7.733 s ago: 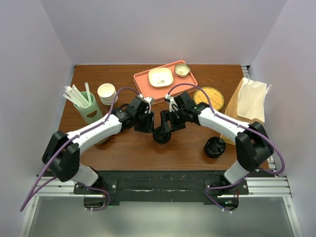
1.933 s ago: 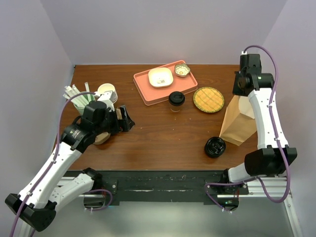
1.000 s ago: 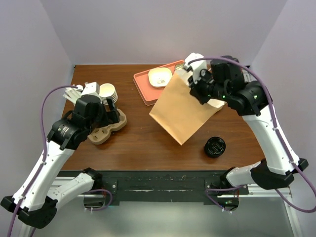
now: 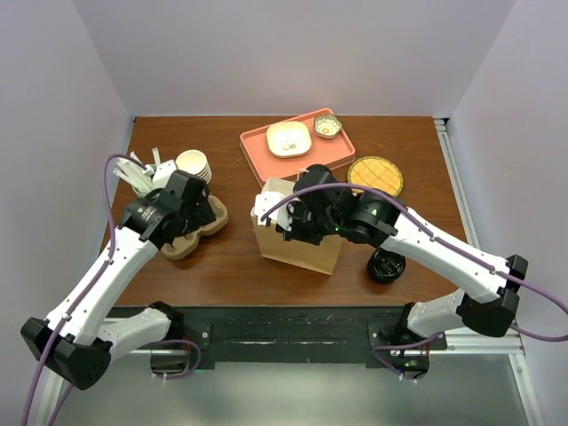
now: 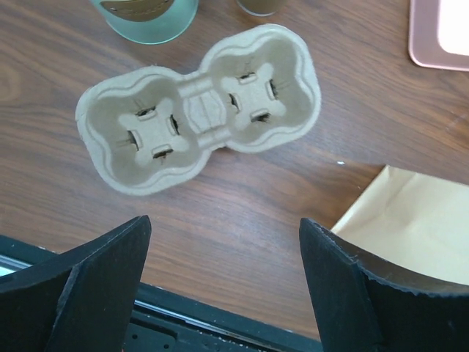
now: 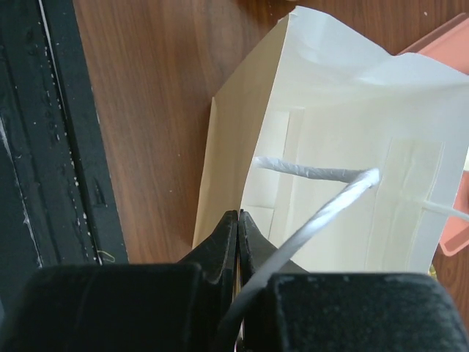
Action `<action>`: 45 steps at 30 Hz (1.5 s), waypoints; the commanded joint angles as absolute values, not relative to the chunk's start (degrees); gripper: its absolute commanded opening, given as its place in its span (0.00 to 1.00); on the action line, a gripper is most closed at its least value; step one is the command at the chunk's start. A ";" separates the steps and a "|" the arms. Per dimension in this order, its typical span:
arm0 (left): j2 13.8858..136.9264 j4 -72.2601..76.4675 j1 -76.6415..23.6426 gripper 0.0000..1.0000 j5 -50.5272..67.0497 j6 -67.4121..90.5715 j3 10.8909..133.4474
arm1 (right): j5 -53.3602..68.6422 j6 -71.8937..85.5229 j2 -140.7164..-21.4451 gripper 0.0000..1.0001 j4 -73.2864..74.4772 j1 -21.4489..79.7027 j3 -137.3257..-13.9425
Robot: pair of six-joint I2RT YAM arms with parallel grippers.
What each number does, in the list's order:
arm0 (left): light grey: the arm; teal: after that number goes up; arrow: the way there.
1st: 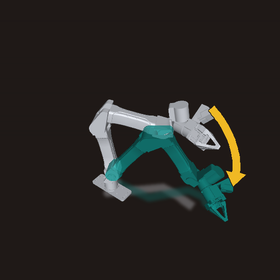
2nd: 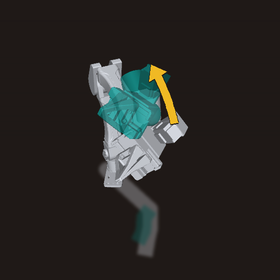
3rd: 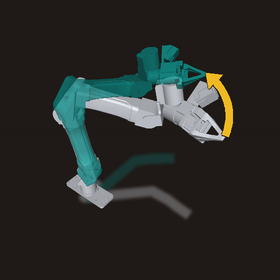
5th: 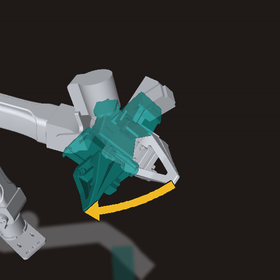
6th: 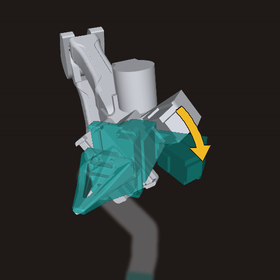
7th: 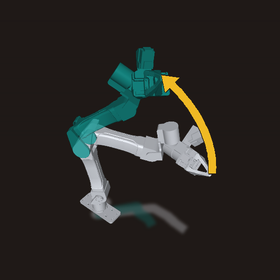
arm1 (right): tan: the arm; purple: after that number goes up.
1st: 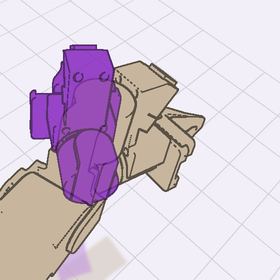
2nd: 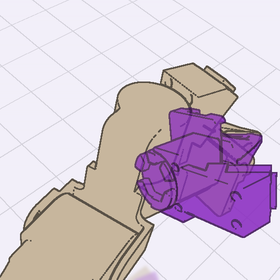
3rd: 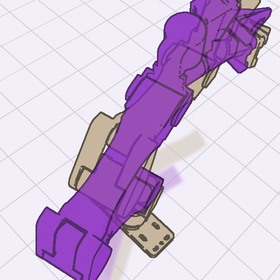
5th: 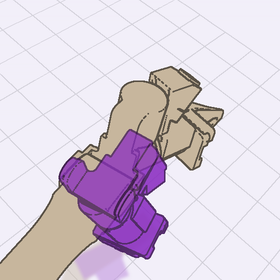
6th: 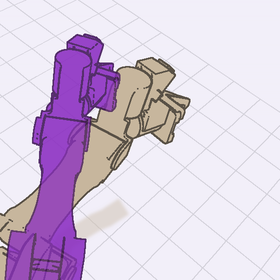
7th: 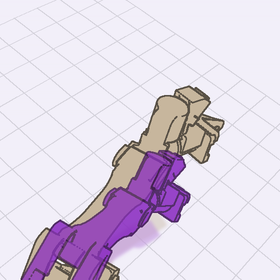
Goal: Pack the takeout coffee
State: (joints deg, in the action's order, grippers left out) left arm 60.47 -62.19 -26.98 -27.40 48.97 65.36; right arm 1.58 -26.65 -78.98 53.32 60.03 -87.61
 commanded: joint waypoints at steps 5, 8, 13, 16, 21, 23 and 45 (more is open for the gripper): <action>63.81 -63.37 -24.96 0.86 -32.78 52.74 68.20 | 7.12 -29.79 -76.37 0.04 50.09 60.38 -86.75; 64.25 -63.89 -24.87 0.86 -33.66 53.61 68.73 | 7.03 -29.62 -75.50 0.05 49.84 60.38 -86.75; 64.95 -65.12 -24.70 0.84 -35.94 55.90 69.52 | 6.15 -27.60 -75.24 0.29 50.54 60.47 -87.80; 65.57 -65.56 -24.70 0.83 -36.12 56.34 70.66 | 5.71 -25.32 -73.48 0.52 49.48 60.47 -89.03; 66.00 -64.87 -24.70 0.82 -35.69 54.50 71.80 | 6.84 -19.17 -71.81 0.67 50.80 60.47 -93.16; 66.62 -64.95 -24.70 0.81 -35.77 53.70 72.77 | 8.25 -15.76 -71.02 0.68 50.71 60.47 -94.83; 80.33 -60.05 -20.22 0.68 -26.64 53.79 69.53 | -21.18 11.52 -55.90 0.70 40.78 60.56 -94.39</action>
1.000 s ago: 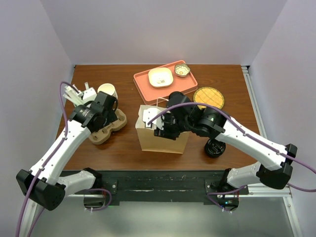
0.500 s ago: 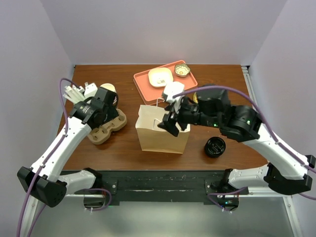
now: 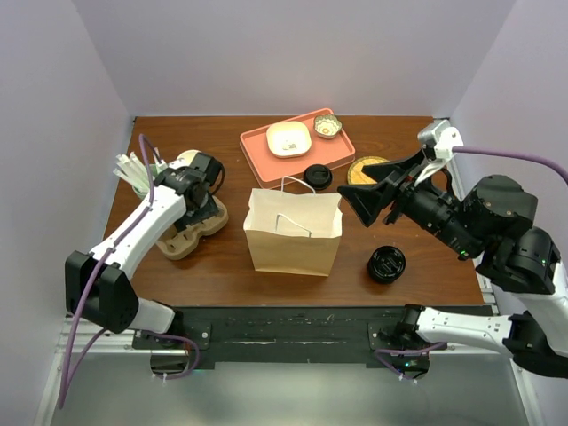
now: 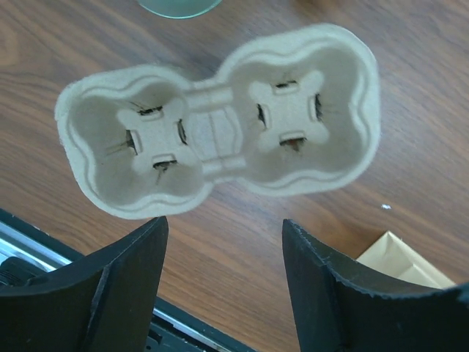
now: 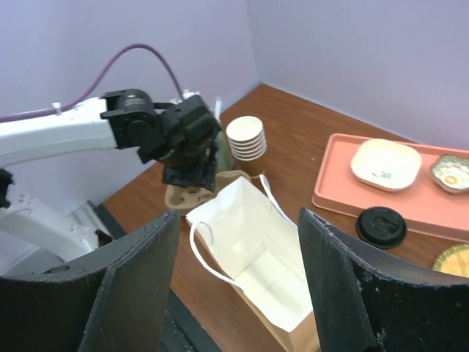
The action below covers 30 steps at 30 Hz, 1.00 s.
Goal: Pack the takeout coffee
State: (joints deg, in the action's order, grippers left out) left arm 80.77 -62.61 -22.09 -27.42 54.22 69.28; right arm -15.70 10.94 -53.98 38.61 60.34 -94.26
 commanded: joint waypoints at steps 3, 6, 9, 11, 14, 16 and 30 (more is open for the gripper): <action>80.59 -56.71 -19.34 0.68 -25.84 53.62 66.54 | -20.57 9.76 -56.51 0.70 40.43 60.47 -94.39; 81.38 -52.75 -18.02 0.68 -24.17 51.95 64.95 | -19.17 8.88 -58.09 0.70 41.22 60.47 -95.80; 82.61 -50.89 -17.23 0.68 -24.61 50.89 64.77 | -17.67 8.26 -58.62 0.71 42.19 60.47 -96.15; 83.23 -50.71 -16.35 0.68 -24.70 50.45 64.86 | -17.84 8.09 -58.54 0.71 42.36 60.47 -95.19; 84.37 -50.01 -15.21 0.67 -24.96 49.75 64.34 | -18.37 8.09 -58.18 0.71 41.93 60.47 -94.14; 84.99 -48.87 -14.25 0.65 -24.87 49.22 63.90 | -18.28 8.17 -57.92 0.71 41.57 60.47 -93.78; 88.15 -47.02 -11.87 0.65 -24.87 47.20 63.02 | -19.07 6.42 -58.45 0.71 39.82 60.47 -92.73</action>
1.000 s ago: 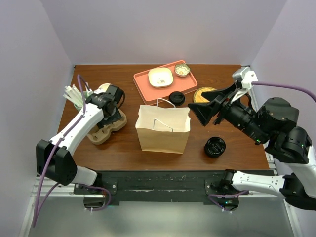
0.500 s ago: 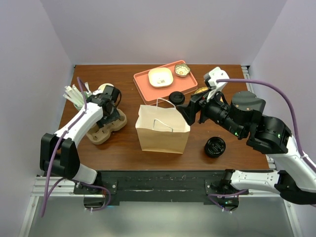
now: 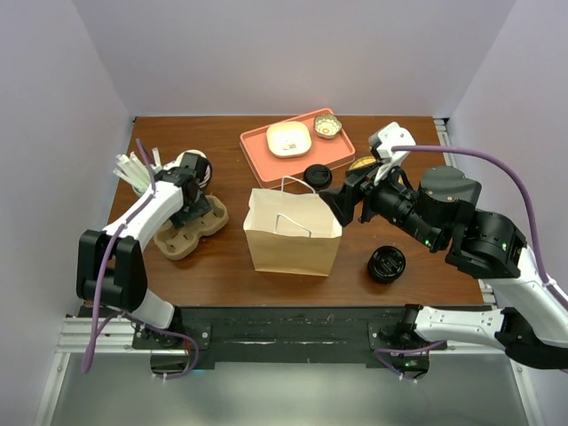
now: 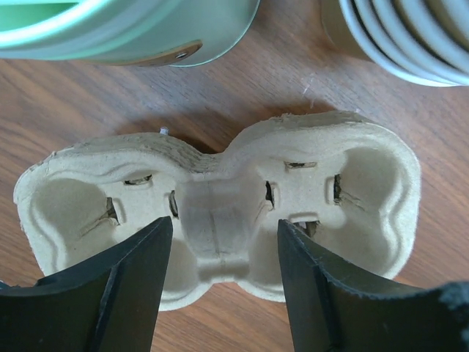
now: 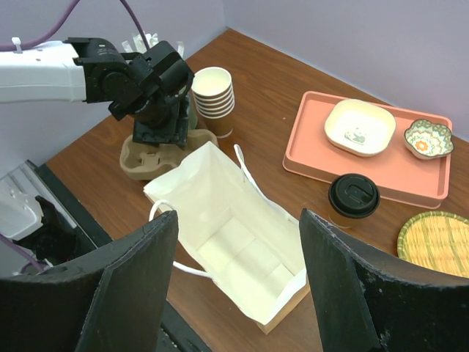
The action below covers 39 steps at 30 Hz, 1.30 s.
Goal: Pack the takeout coffee
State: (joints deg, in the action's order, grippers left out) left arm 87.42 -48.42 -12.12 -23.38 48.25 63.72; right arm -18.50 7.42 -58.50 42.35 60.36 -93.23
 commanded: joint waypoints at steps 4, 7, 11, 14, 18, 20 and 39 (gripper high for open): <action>88.42 -46.15 -11.78 0.64 -24.44 47.46 61.88 | -18.99 6.15 -58.97 0.72 39.11 60.47 -92.29; 88.77 -45.44 -11.78 0.64 -23.99 47.46 61.35 | -18.90 5.89 -59.67 0.72 38.94 60.47 -92.63; 89.38 -45.26 -11.78 0.60 -23.73 47.20 61.52 | -18.63 5.80 -60.12 0.71 38.50 60.38 -92.72; 89.03 -45.26 -11.87 0.58 -24.17 46.76 61.70 | -18.63 5.98 -60.21 0.72 38.41 60.47 -92.46; 89.12 -45.61 -11.78 0.51 -24.70 46.14 62.14 | -18.72 6.24 -60.21 0.72 38.14 60.47 -91.93; 89.21 -45.88 -11.86 0.49 -24.70 45.97 62.58 | -18.81 6.33 -60.29 0.72 38.14 60.47 -91.85; 88.50 -48.16 -11.78 0.30 -24.61 44.91 66.09 | -17.58 7.21 -60.38 0.72 37.62 60.47 -90.70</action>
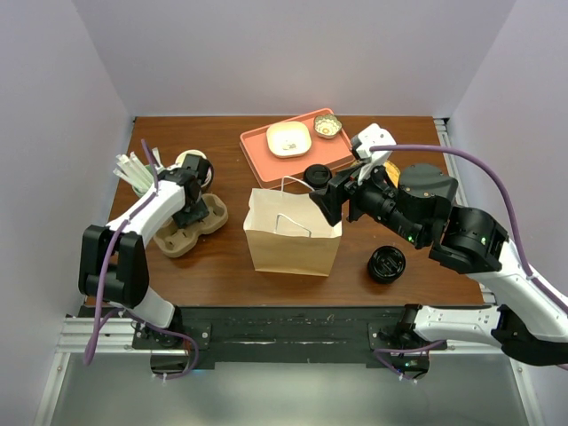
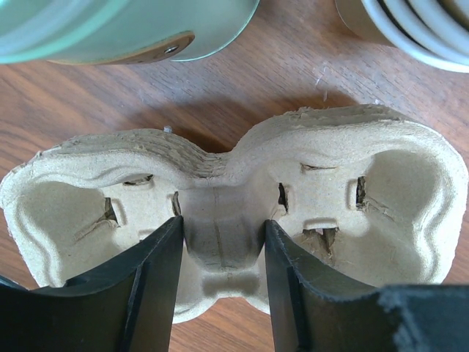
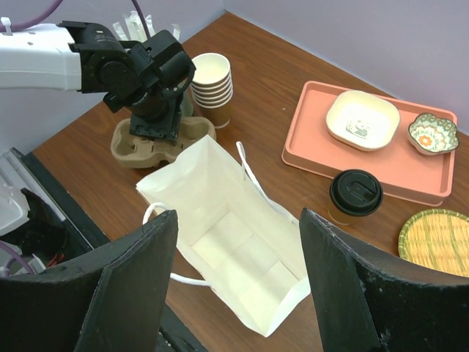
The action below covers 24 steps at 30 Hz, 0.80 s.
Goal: Pack the takeout coffee
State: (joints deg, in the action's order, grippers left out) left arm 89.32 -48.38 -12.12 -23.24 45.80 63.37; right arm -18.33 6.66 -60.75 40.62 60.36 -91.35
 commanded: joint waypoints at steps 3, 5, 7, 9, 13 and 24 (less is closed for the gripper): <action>89.47 -49.57 -11.78 0.53 -24.35 44.47 66.53 | -17.49 7.21 -60.21 0.72 37.79 60.47 -90.53; 90.43 -50.36 -11.78 0.58 -23.82 43.86 66.80 | -17.58 7.21 -60.03 0.72 37.62 60.47 -90.53; 90.88 -50.62 -11.78 0.58 -23.29 43.86 66.88 | -17.58 7.03 -60.03 0.72 37.62 60.47 -90.61; 90.88 -50.36 -11.86 0.58 -22.77 44.03 66.62 | -17.58 6.86 -59.94 0.72 37.79 60.47 -90.62; 90.26 -49.40 -11.78 0.56 -22.15 44.30 66.18 | -17.49 6.68 -60.03 0.72 37.79 60.47 -90.62; 88.86 -54.31 -11.87 0.34 -24.43 46.05 69.51 | -17.40 5.80 -59.68 0.72 37.97 60.47 -90.44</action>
State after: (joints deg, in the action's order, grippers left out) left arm 90.85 -51.07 -12.05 -22.70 44.95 65.23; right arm -18.26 6.55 -60.64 40.25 60.36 -90.45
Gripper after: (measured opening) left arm 0.470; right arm 0.722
